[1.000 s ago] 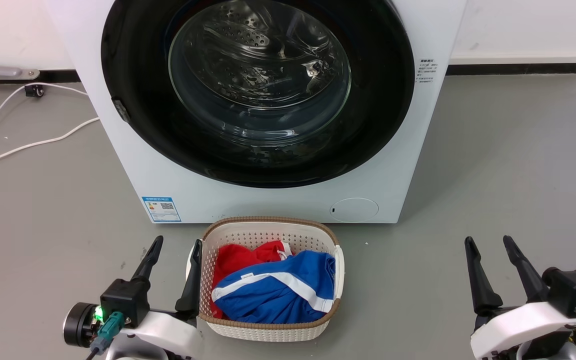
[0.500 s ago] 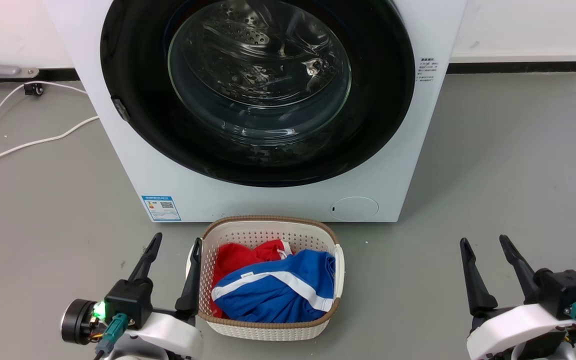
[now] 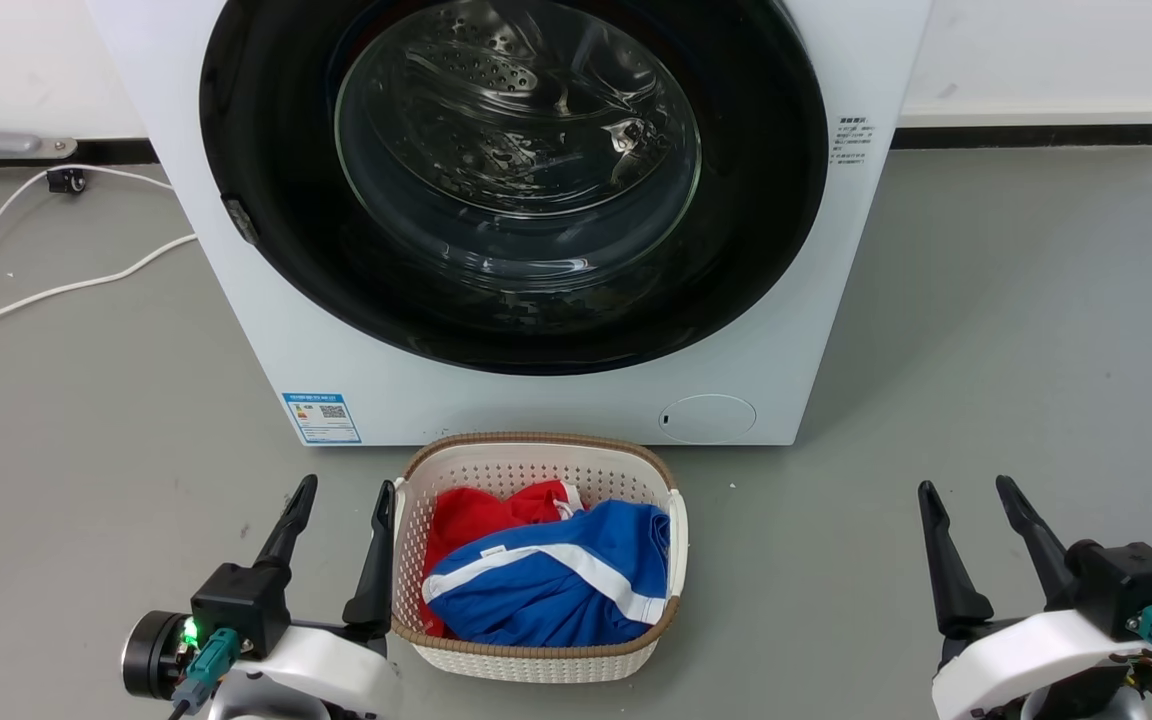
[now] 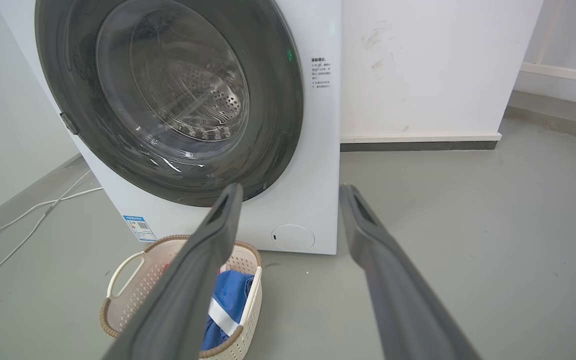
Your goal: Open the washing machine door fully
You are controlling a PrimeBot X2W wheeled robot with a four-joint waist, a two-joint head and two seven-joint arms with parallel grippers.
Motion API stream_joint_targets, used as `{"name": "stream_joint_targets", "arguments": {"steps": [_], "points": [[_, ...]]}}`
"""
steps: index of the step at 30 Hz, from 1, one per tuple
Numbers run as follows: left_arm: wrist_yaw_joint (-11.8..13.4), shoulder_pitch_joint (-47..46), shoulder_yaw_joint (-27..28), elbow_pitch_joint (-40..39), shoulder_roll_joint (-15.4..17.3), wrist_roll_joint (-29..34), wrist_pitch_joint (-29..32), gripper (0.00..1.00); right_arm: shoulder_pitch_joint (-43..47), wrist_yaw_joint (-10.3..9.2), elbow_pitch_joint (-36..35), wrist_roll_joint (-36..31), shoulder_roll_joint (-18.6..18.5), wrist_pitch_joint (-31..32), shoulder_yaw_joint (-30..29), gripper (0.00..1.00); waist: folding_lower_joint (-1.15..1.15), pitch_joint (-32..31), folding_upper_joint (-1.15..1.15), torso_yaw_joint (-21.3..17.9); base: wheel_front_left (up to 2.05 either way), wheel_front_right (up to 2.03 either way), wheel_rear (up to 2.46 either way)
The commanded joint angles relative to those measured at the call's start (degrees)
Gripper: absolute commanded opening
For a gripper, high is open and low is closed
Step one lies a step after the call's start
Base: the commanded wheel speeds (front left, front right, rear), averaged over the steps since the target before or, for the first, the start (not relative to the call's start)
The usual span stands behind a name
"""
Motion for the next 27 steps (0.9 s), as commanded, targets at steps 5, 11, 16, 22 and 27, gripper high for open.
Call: {"name": "stream_joint_targets", "arguments": {"steps": [5,11,16,22,27], "points": [[0.0,-0.7,0.3,0.7,0.0,0.2,-0.1,1.0,-0.3,0.01,0.4,0.4,0.2,-0.2,0.2,1.0,0.0,-0.2,0.0,0.0,0.0,0.0,0.0],[-0.1,-0.7,0.3,0.7,0.0,0.1,-0.1,1.0,-0.2,0.01,0.7,1.2,0.2,-0.3,0.2,0.0,0.0,-0.3,0.0,0.1,0.0,0.0,0.0],[0.0,-0.6,0.4,0.4,0.0,0.3,-0.1,1.0,-0.3,0.01,1.5,11.1,0.2,-0.1,0.0,0.0,0.0,-0.3,0.0,0.1,0.0,0.0,0.0],[0.0,-0.7,0.3,0.2,-0.1,0.0,-0.1,1.0,-0.8,0.01,4.0,35.2,0.2,1.7,0.0,0.0,0.0,-0.5,0.0,0.1,0.0,0.0,0.0],[-0.1,-0.8,0.1,0.4,0.0,-0.1,-0.1,1.0,-1.3,0.01,6.2,55.6,0.2,3.1,-0.5,0.0,0.0,-0.5,0.0,0.1,0.0,0.0,0.0]]}}
